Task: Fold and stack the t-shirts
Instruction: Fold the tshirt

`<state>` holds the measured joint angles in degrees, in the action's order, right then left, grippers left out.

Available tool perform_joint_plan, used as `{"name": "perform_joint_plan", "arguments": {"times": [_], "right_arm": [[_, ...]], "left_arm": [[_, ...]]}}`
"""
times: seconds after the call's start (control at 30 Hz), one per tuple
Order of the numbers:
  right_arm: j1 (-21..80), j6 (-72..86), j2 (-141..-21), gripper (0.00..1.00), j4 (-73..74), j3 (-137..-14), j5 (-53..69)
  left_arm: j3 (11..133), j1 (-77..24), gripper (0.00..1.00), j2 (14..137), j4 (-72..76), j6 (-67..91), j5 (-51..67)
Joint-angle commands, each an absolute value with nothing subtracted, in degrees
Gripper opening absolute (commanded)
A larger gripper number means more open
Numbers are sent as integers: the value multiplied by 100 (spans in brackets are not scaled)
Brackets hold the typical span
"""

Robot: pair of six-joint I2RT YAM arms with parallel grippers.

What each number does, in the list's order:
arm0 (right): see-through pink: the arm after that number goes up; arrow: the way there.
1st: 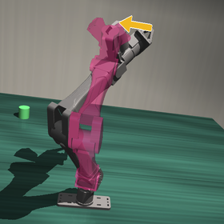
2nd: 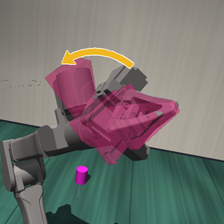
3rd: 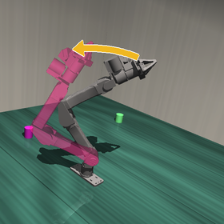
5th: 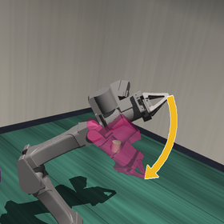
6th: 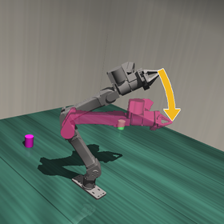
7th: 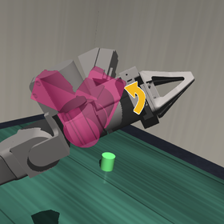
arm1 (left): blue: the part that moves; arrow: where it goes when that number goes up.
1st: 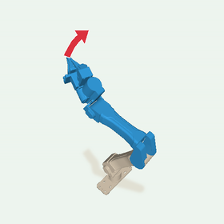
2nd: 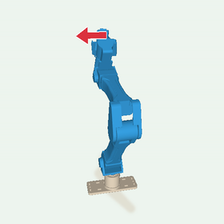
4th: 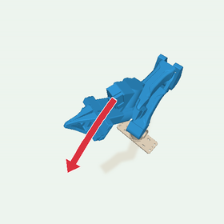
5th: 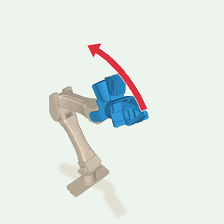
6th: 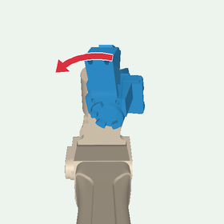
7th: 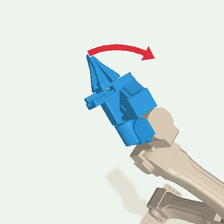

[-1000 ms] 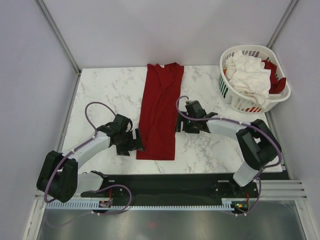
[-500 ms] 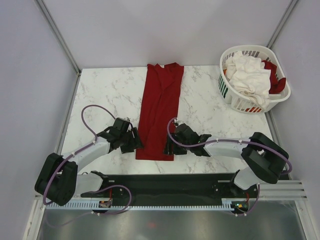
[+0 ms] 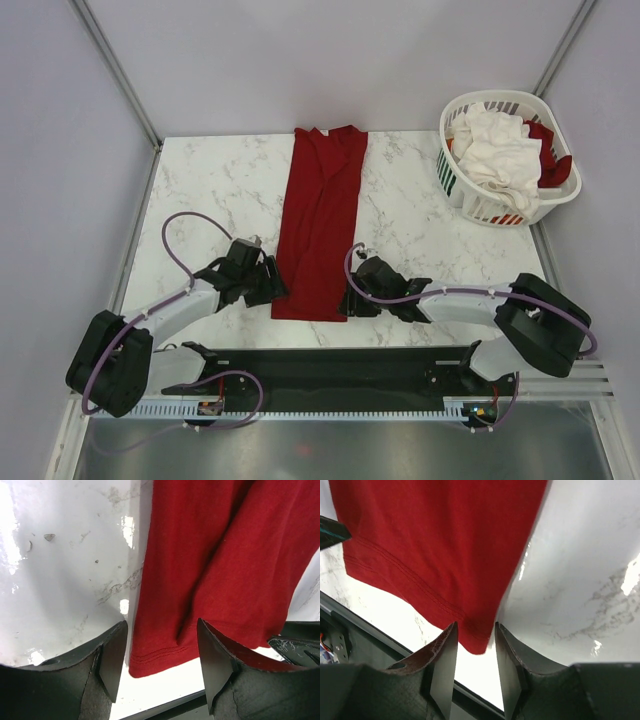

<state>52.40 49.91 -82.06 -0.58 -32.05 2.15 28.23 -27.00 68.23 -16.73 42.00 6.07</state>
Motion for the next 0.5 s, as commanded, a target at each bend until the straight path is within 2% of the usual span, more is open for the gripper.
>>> {"name": "perform_joint_plan", "arguments": {"times": [0.0,0.07,0.17,0.23,0.37,0.47], "right_arm": [[5282,4983,-8674,44,238,-2962,-9],[5273,4957,-8771,45,194,-3032,-18],[5273,4913,-8859,34,193,-3129,-9],[5273,4913,-8868,22,228,-3129,-18],[5282,4922,-8859,16,246,-3015,-79],[5273,4922,-8903,9,255,-3006,-88]], "left_arm": [[2645,-2812,65,6926,-1661,4395,431],[2645,-2830,65,6917,-1652,4395,413],[2646,-2848,65,6943,-1652,4386,387],[2646,-2856,61,6970,-1652,4377,395],[2567,-2900,55,6952,-1644,4508,430],[2409,-3049,54,6961,-1591,4640,414]]}}
